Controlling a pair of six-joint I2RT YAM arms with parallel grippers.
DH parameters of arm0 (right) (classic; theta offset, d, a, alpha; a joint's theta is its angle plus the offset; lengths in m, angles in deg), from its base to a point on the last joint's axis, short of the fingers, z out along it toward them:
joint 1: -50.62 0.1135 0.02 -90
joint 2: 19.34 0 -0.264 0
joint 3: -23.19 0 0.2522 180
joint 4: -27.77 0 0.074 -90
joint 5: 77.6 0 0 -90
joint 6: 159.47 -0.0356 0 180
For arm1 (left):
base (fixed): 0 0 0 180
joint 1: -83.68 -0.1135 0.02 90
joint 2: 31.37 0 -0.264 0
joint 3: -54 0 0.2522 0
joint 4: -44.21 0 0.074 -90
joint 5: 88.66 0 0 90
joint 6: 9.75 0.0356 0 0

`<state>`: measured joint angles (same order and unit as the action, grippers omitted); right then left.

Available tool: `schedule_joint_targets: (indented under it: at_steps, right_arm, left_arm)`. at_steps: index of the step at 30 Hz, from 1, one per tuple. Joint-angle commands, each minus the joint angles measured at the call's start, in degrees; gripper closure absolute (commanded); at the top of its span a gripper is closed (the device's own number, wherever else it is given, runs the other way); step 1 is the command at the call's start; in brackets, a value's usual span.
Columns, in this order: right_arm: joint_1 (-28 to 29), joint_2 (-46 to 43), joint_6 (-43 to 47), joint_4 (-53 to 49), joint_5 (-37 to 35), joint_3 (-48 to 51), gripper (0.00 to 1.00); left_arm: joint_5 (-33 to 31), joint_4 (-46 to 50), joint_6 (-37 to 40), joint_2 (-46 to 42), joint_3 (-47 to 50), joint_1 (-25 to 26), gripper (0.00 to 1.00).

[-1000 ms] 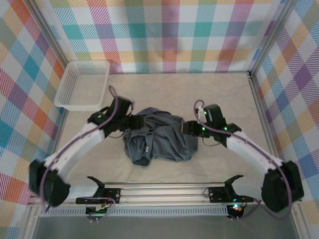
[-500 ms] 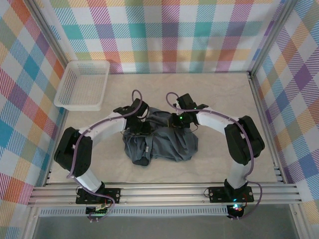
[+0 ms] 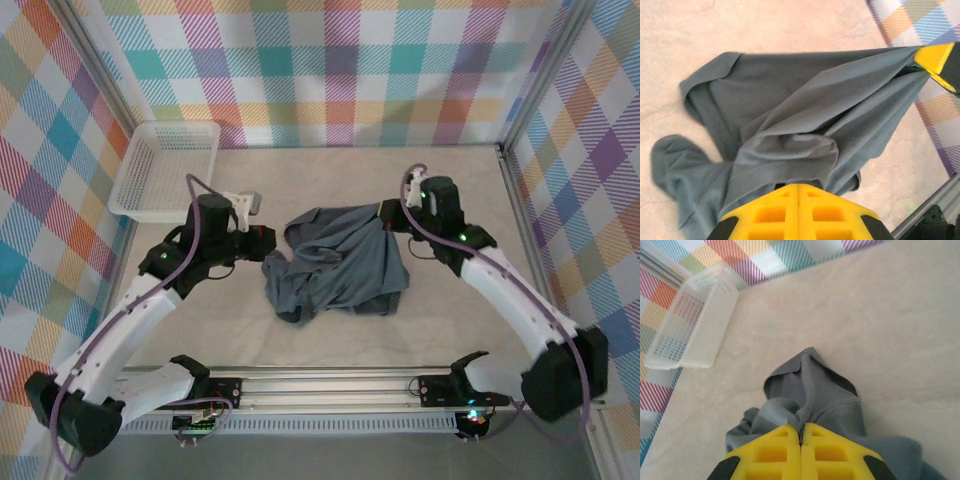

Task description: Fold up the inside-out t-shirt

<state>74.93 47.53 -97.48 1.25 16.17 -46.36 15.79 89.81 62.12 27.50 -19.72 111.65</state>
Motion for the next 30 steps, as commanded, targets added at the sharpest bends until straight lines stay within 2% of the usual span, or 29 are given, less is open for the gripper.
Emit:
schedule_joint_targets:
  at_steps: [1,2,5,6,11,13,18,20,21,23,24,25,26,27,30]
  right_arm:
    - [0.3,-3.0,0.8,2.0,-2.9,6.6,1.0]
    - [0.3,-3.8,-0.1,2.1,-2.7,8.7,1.0]
    - [0.3,-4.9,-2.4,3.1,1.6,13.0,1.0]
    - [0.3,-4.9,-3.2,3.4,3.2,13.7,1.0]
    - [0.3,-5.1,-3.3,1.3,4.6,12.3,1.0]
    - [0.3,-5.6,-3.1,-0.1,3.4,10.9,1.0]
    - [-0.2,-8.3,-6.0,-6.9,-5.6,6.6,1.0]
    - [-0.6,-9.7,-6.9,-7.0,-5.7,6.1,1.0]
    - [-0.7,-10.4,-7.4,-7.0,-5.9,6.0,1.0]
    - [-0.9,-11.6,-8.1,-7.1,-6.3,6.0,1.0]
    - [-1.1,-12.1,-8.3,-7.6,-6.9,6.1,1.0]
    - [-1.3,-12.6,-8.5,-8.3,-7.6,6.4,1.0]
    - [-1.6,-13.1,-8.7,-9.2,-8.7,6.6,1.0]
    - [-2.0,-13.6,-9.1,-10.5,-9.9,7.0,1.0]
    - [-3.9,-15.3,-10.1,-14.0,-12.6,9.7,1.0]
  left_arm:
    - [5.1,-0.2,-0.5,1.0,7.3,0.8,1.0]
    - [6.5,-2.4,-2.1,1.6,9.4,2.0,0.99]
    - [4.4,-9.4,-5.0,5.7,11.1,8.1,0.71]
    - [3.0,-10.7,-5.7,8.4,10.1,9.8,0.65]
    - [-1.5,-15.3,-8.3,22.3,1.9,13.4,0.51]
    - [-1.0,-17.3,-6.1,27.8,-2.0,15.1,0.43]
    - [-7.6,-9.8,0.2,41.3,-13.1,20.0,0.23]
    - [-10.0,-8.8,0.7,44.6,-14.7,20.1,0.2]
    - [-11.6,-7.9,1.2,46.0,-15.5,20.1,0.21]
    - [-14.4,-6.1,1.7,48.1,-16.5,19.8,0.32]
    - [-15.5,-5.5,1.6,48.3,-16.5,19.5,0.45]
    - [-16.4,-5.3,1.3,47.9,-15.9,19.1,0.64]
    - [-16.6,-5.3,1.0,47.1,-15.2,18.5,0.75]
    - [-16.9,-5.2,0.7,45.7,-14.1,17.9,0.81]
    - [-18.1,-4.1,0.7,40.6,-11.0,16.1,0.91]
